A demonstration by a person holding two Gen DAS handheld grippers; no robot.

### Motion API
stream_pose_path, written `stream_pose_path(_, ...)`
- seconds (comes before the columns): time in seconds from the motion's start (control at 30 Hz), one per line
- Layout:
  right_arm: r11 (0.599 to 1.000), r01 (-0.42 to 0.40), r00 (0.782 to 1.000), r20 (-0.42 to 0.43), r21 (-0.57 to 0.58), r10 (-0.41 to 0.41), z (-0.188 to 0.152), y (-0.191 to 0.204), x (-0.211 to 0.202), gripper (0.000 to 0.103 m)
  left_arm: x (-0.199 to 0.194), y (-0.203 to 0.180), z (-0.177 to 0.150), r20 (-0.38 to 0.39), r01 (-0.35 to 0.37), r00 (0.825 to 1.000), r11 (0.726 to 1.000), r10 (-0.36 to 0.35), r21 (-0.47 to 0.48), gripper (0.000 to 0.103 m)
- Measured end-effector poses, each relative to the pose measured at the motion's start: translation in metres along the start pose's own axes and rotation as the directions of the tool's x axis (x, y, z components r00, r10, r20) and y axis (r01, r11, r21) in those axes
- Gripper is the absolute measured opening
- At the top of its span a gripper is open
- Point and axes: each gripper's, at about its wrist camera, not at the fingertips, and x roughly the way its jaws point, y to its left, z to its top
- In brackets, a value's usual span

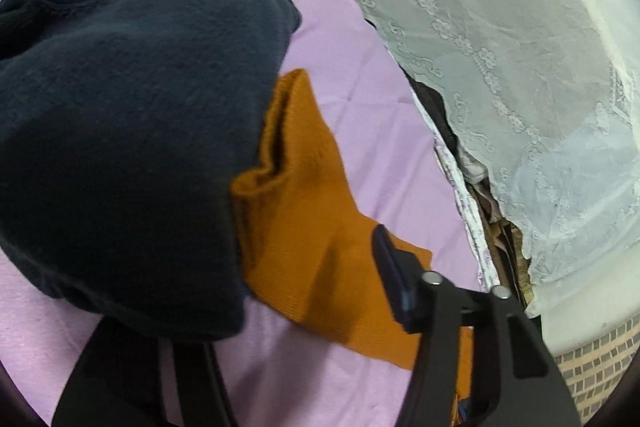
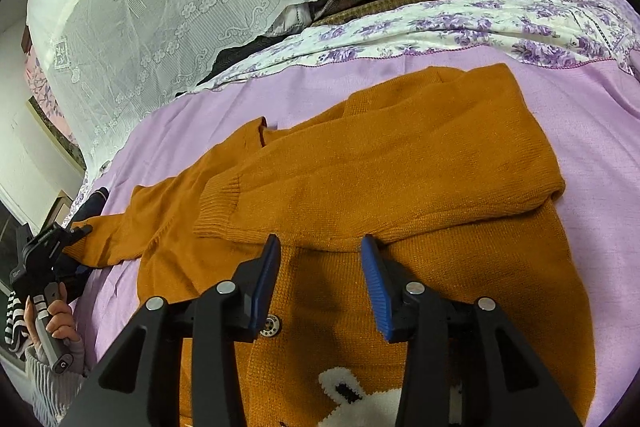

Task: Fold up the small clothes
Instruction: 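Grasp the other sleeve cuff with the left gripper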

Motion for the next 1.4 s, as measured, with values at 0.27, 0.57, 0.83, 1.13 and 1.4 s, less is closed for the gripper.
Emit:
stream_pose_path(0.27,1.000,0.003,1.000,-0.011,0.000,-0.003,0.000,-0.001,0.003,0.042,-0.004,0.018,0.003,-0.018,-0.044,0.999,0.998,0.043,-0.041,0.009)
stream_pose_path(0.57,1.000,-0.004,1.000,0.012,0.007,0.004,0.001,-0.001,0.000,0.042,-0.003,0.015,0.001,-0.016,-0.078,0.997,0.997,0.078,-0.003,0.008)
stream_pose_path(0.83,0.999,0.025,0.999,-0.023,-0.036,-0.026,0.001,0.005,0.004,0.047,-0.007,0.013,-0.002,0.009,-0.067,0.998,0.997,0.067,0.032,0.005)
stream_pose_path(1.13,0.999,0.054,0.996,0.077,-0.006,-0.054,0.002,-0.013,-0.050,0.048,-0.044,-0.029,-0.019,0.121,-0.089,0.991,0.968,0.062,0.233,0.004)
stream_pose_path(1.4,0.993,0.117,0.990,0.074,0.020,-0.119,-0.021,-0.061,-0.087,0.052,-0.040,-0.067,-0.027,0.128,-0.120,0.988,0.937,0.082,0.329,0.004)
